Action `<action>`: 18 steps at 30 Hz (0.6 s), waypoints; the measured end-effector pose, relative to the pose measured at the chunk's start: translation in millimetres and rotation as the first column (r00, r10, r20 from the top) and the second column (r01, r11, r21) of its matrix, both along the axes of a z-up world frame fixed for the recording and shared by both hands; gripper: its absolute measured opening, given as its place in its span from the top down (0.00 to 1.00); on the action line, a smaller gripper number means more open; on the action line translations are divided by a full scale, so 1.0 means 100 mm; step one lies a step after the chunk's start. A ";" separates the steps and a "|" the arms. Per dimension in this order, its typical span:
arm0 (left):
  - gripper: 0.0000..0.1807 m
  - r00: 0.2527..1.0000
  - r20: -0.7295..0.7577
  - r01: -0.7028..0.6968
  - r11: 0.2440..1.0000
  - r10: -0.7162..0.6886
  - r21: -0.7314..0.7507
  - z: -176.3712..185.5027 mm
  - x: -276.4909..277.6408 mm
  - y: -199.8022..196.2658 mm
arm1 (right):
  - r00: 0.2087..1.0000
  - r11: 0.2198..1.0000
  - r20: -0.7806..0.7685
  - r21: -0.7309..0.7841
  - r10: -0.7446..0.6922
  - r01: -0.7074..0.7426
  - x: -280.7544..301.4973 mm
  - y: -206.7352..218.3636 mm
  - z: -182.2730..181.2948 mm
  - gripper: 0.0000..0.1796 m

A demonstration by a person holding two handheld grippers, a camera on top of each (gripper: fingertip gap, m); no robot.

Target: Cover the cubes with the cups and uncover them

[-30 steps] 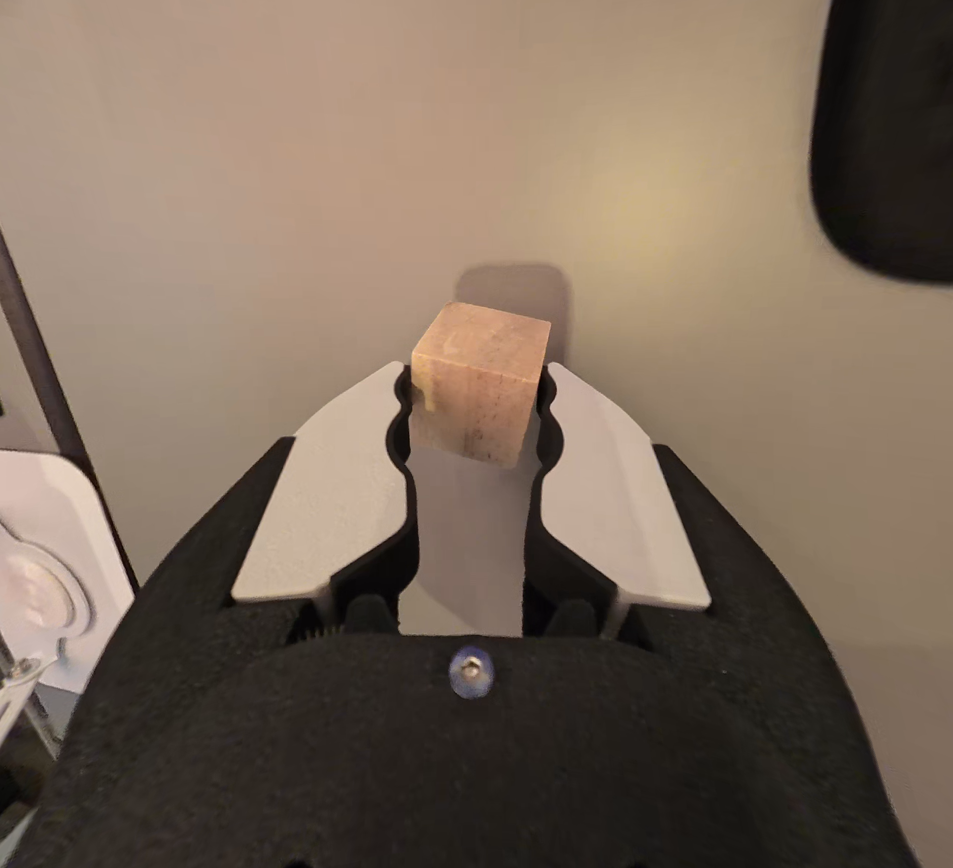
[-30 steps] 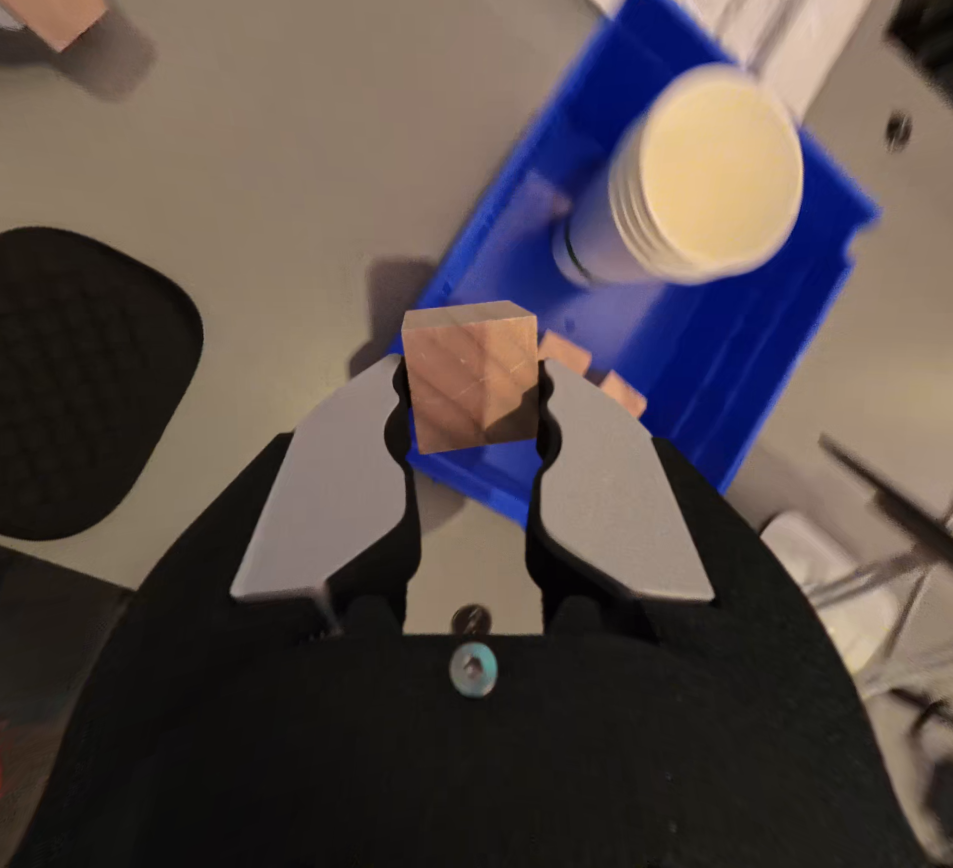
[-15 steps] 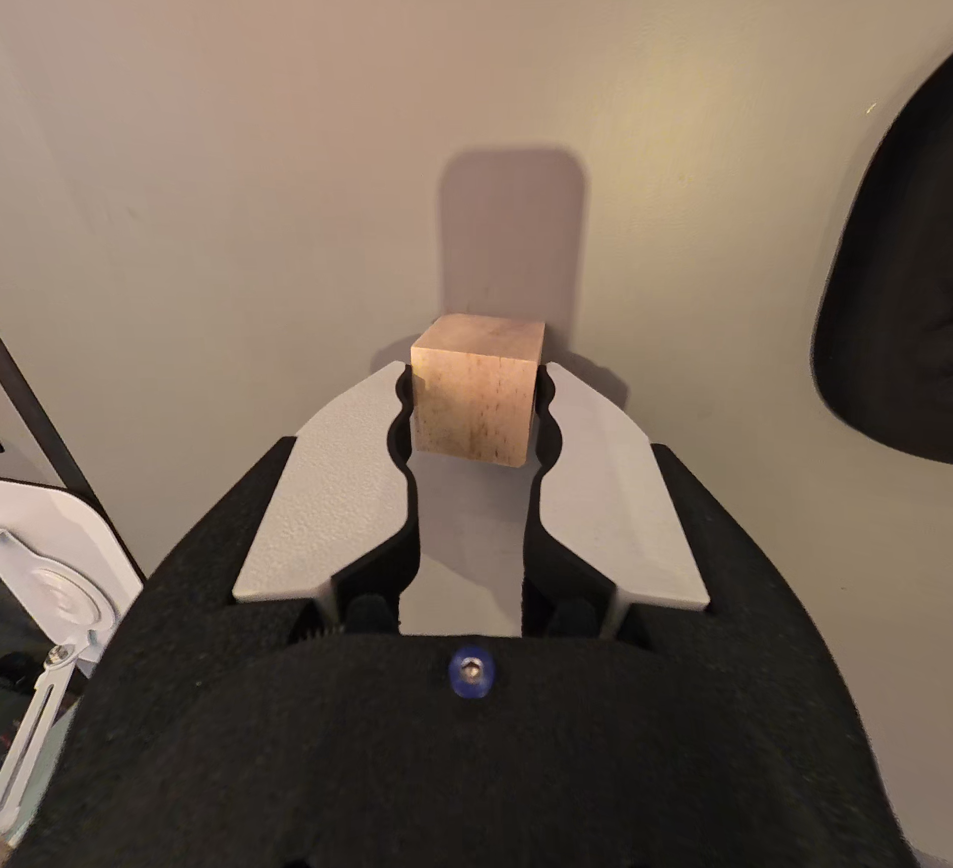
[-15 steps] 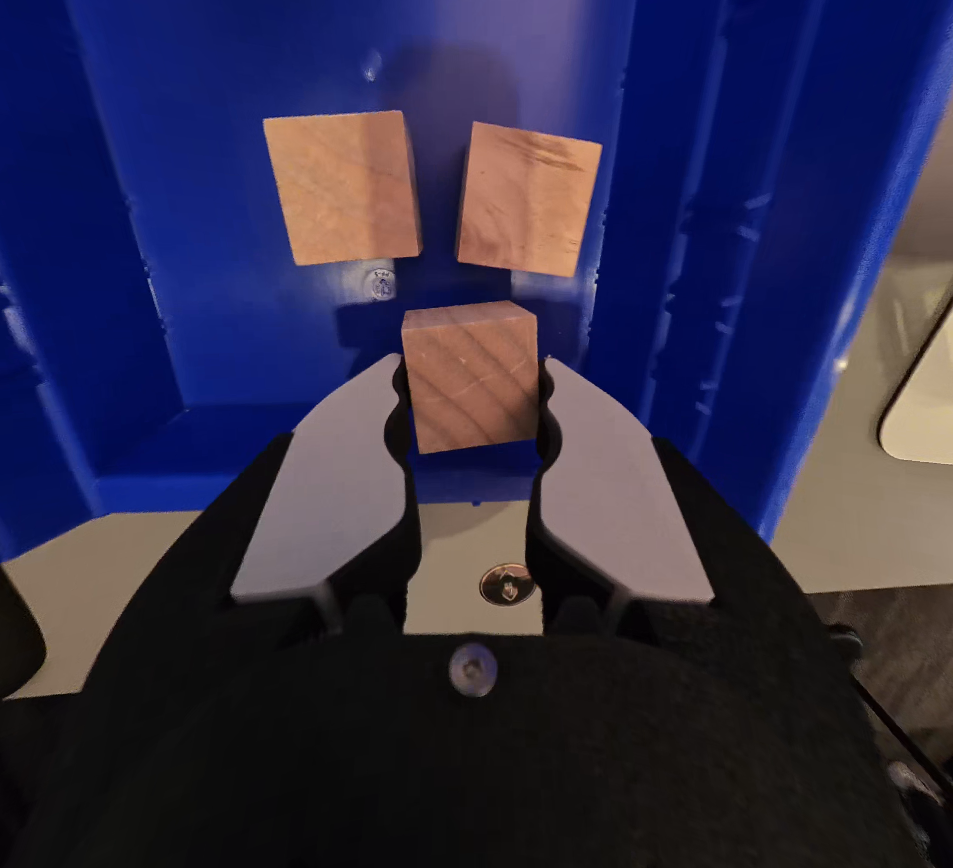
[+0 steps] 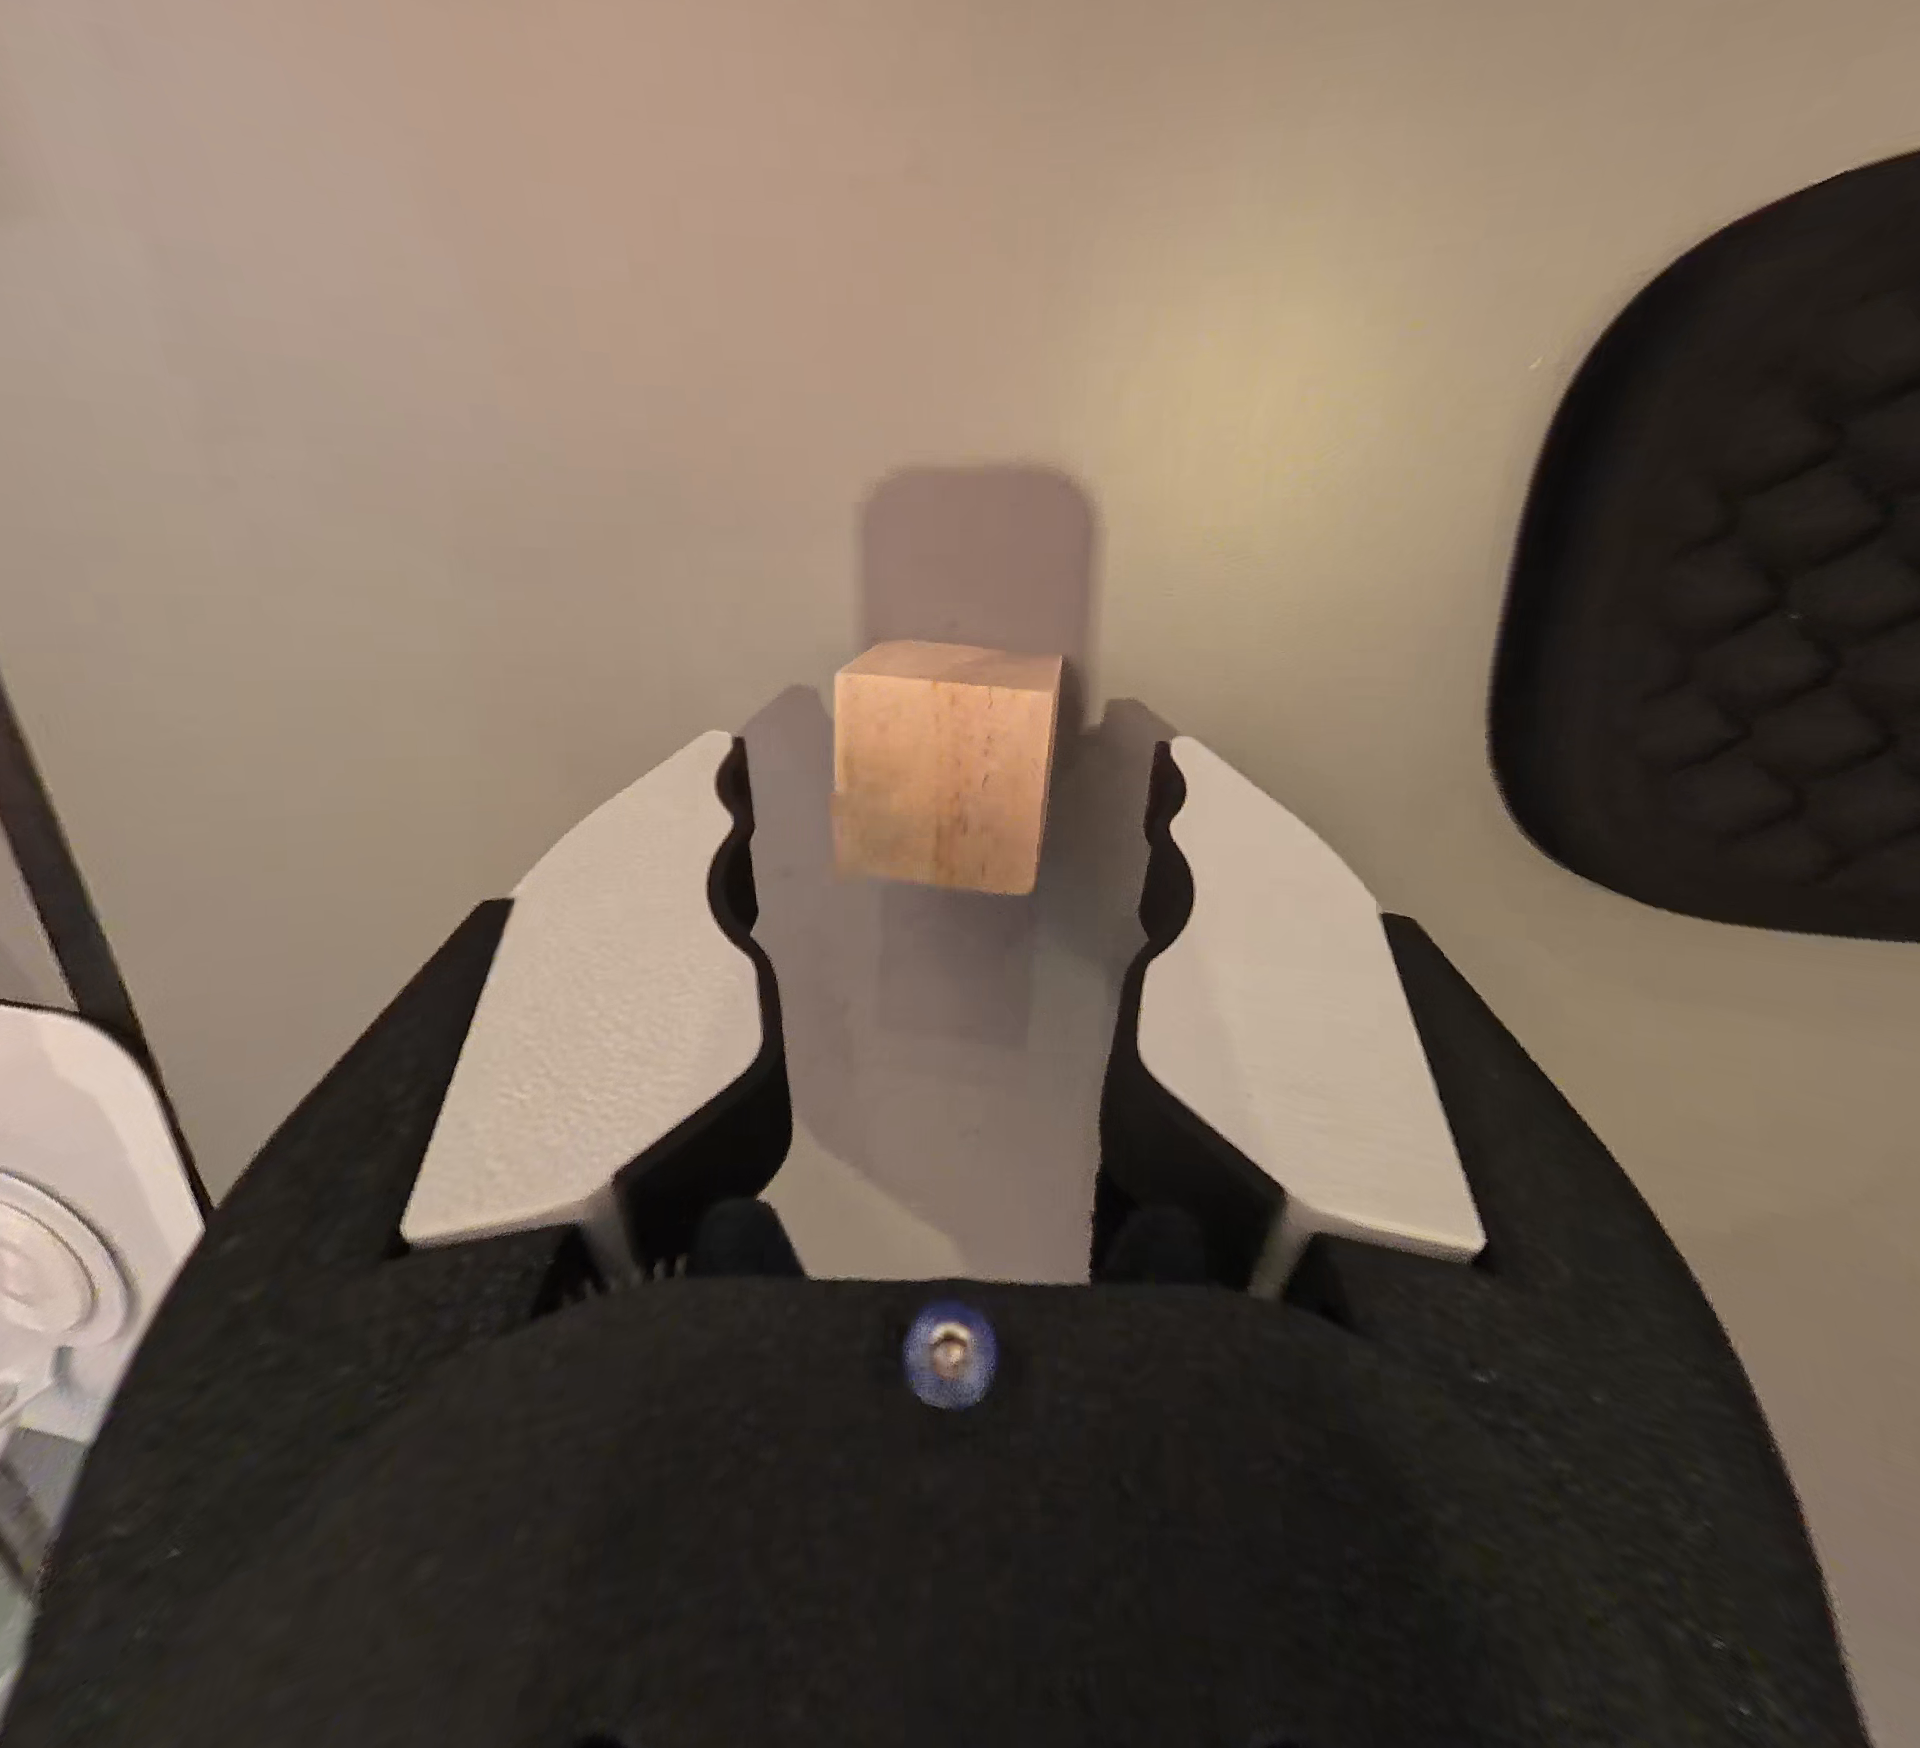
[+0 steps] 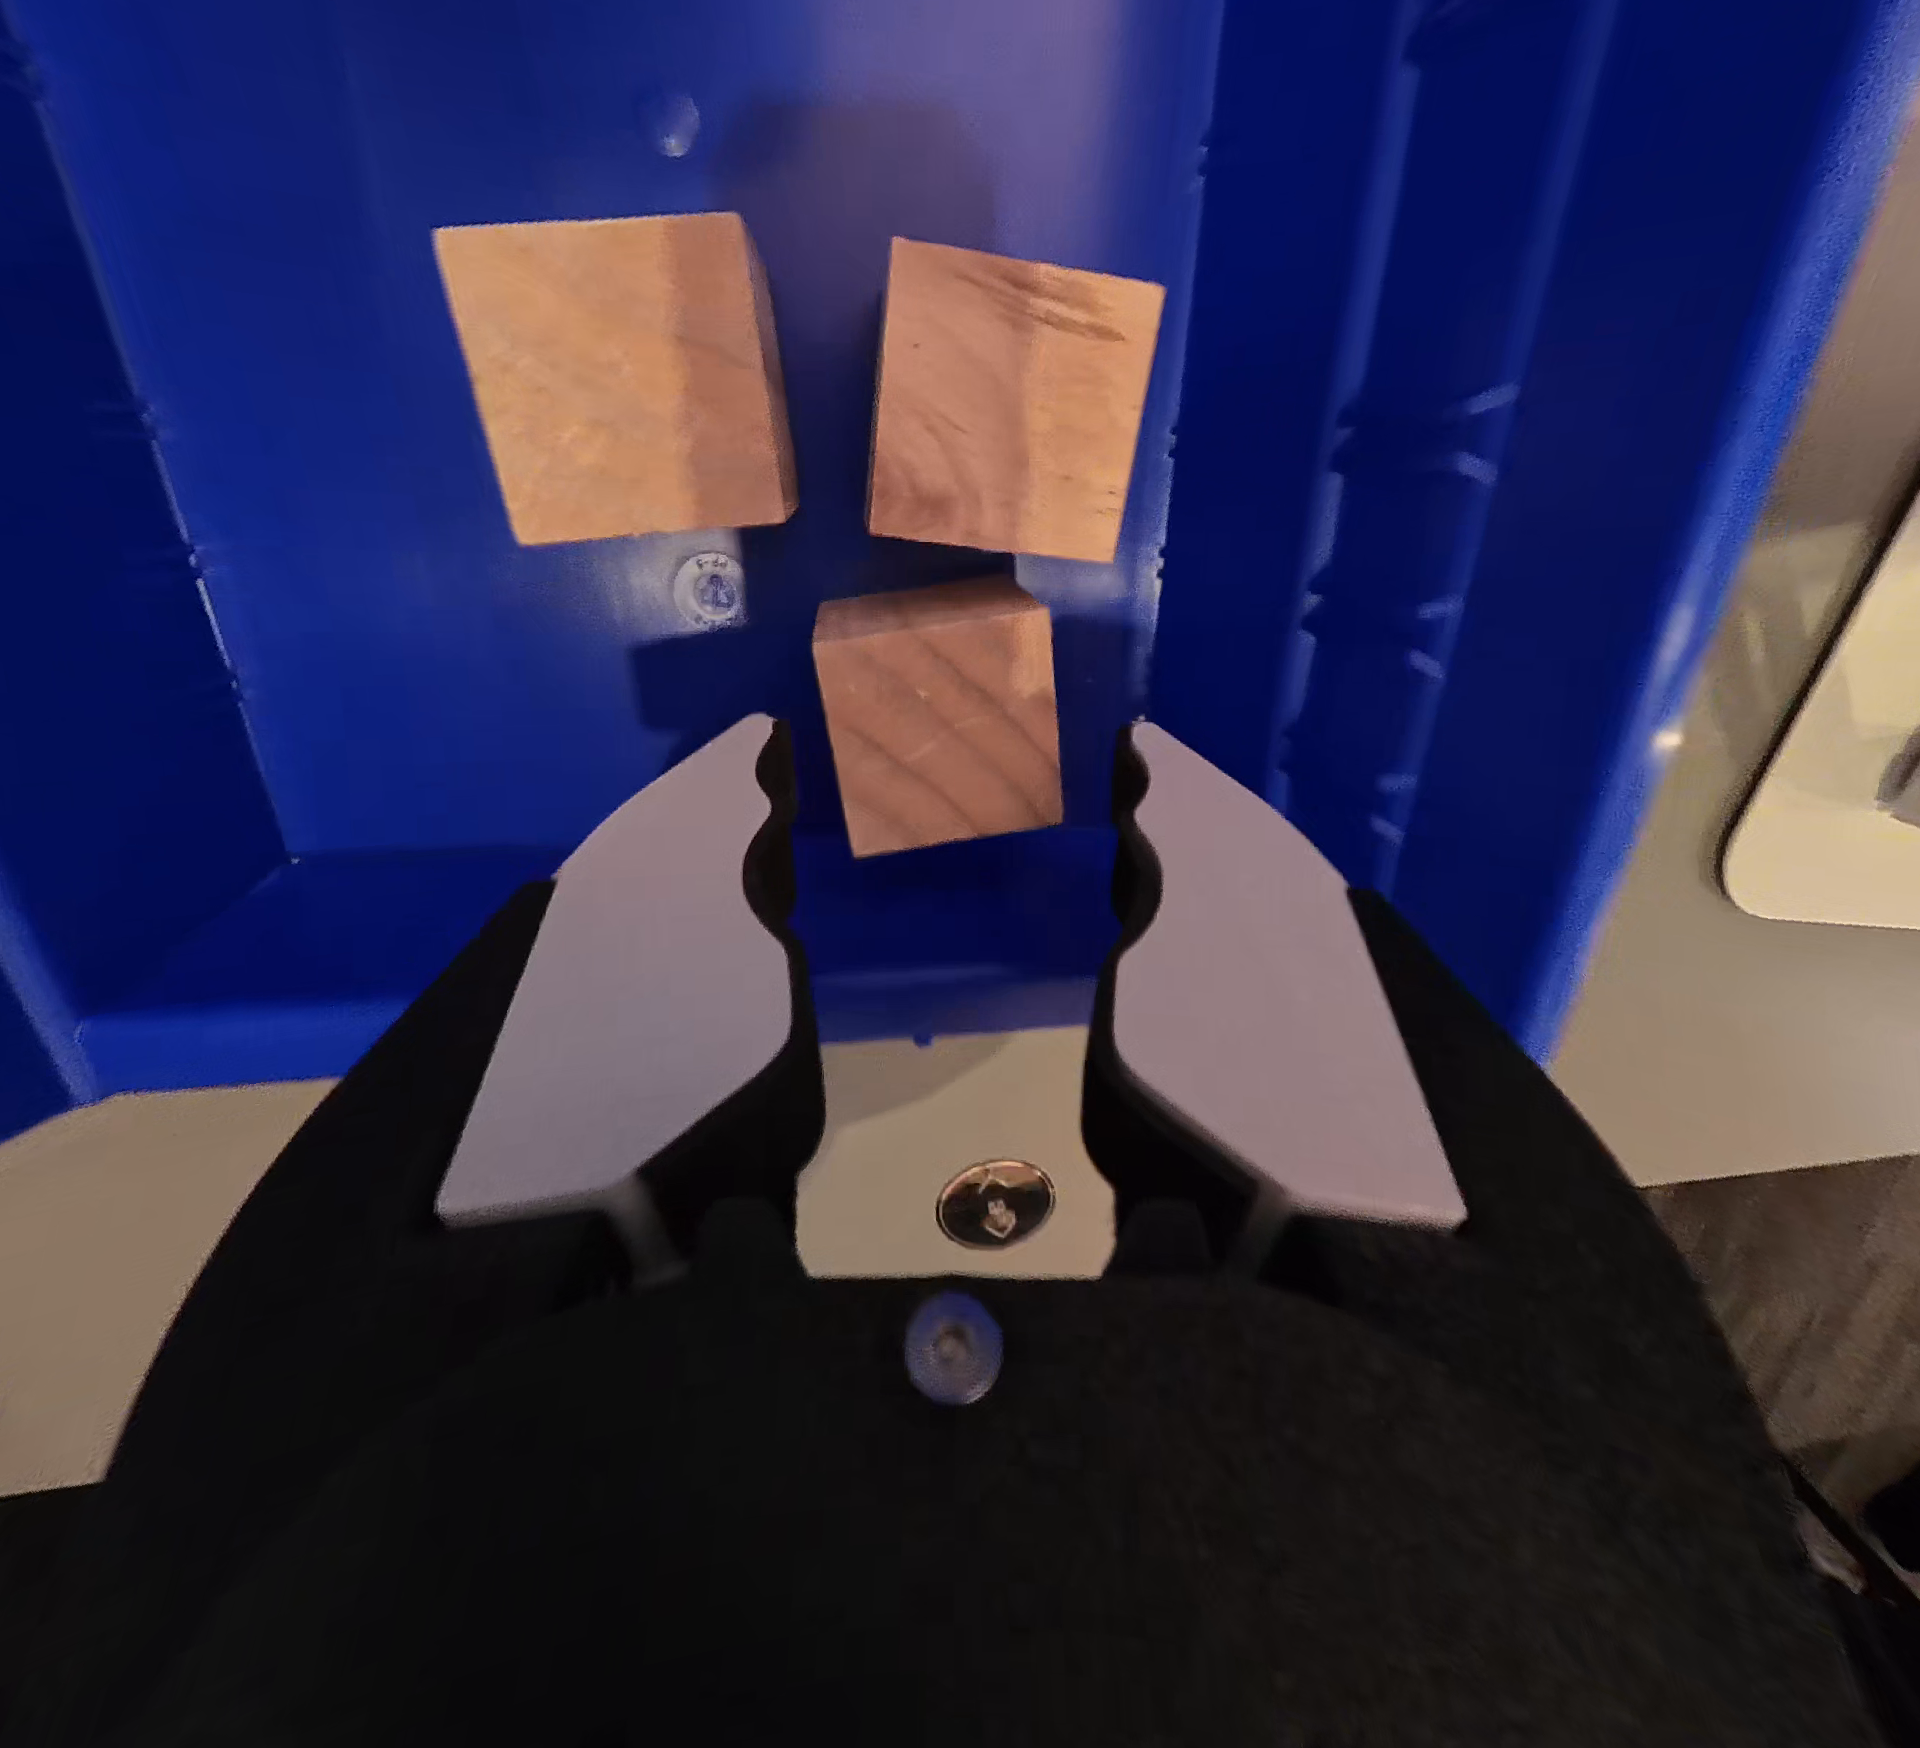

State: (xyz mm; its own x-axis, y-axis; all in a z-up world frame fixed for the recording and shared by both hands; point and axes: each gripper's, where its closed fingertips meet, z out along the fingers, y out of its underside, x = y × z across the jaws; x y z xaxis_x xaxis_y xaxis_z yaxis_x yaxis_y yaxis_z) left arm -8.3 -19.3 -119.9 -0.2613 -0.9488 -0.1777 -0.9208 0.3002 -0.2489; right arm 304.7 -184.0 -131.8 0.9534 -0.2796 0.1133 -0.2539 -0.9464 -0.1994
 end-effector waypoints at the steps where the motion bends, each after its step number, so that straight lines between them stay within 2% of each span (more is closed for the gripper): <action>1: 0.60 0.999 0.042 -0.002 1.000 0.002 -0.002 0.10 -0.02 0.00 | 1.000 1.000 0.026 0.013 0.004 -0.004 0.00 -0.01 0.08 0.67; 6: 0.60 0.950 0.309 -0.070 0.996 0.048 0.061 0.73 -0.41 0.20 | 0.965 0.980 0.234 0.130 0.115 -0.148 -0.15 0.12 0.87 0.69; 9: 0.61 0.925 0.365 -0.150 0.984 0.105 0.096 0.90 -0.96 0.37 | 0.901 0.914 0.326 0.188 0.286 -0.359 -0.60 0.51 1.40 0.69; 11: 0.62 0.899 0.407 -0.227 0.967 0.161 0.118 1.00 -1.34 0.53 | 0.809 0.790 0.288 0.210 0.513 -0.576 -1.21 0.85 1.53 0.69; 13: 0.64 0.871 0.441 -0.301 0.945 0.217 0.129 1.09 -1.75 0.67 | 0.640 0.601 0.225 0.222 0.735 -0.768 -1.89 1.09 1.51 0.72; 15: 0.64 0.857 0.432 -0.369 0.920 0.282 0.132 1.13 -2.20 0.77 | 0.513 0.469 0.166 0.245 0.842 -0.849 -2.41 1.30 1.43 0.70; 16: 0.64 0.853 0.421 -0.393 0.910 0.308 0.131 1.13 -2.42 0.80 | 0.424 0.379 0.138 0.262 0.895 -0.887 -2.67 1.38 1.36 0.67; 18: 0.64 0.841 0.396 -0.451 0.882 0.368 0.137 1.12 -2.85 0.85 | 0.245 0.203 0.133 0.270 0.960 -0.941 -3.06 1.50 1.18 0.67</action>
State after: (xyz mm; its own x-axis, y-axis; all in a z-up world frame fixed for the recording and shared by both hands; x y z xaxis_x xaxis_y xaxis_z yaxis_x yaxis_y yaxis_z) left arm -292.8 66.2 -7.6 0.2611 -0.8810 -0.3945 -0.8352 -0.0013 -0.5500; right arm -1.6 -34.4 -14.2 0.5230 0.8374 0.1588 0.7822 -0.3976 -0.4797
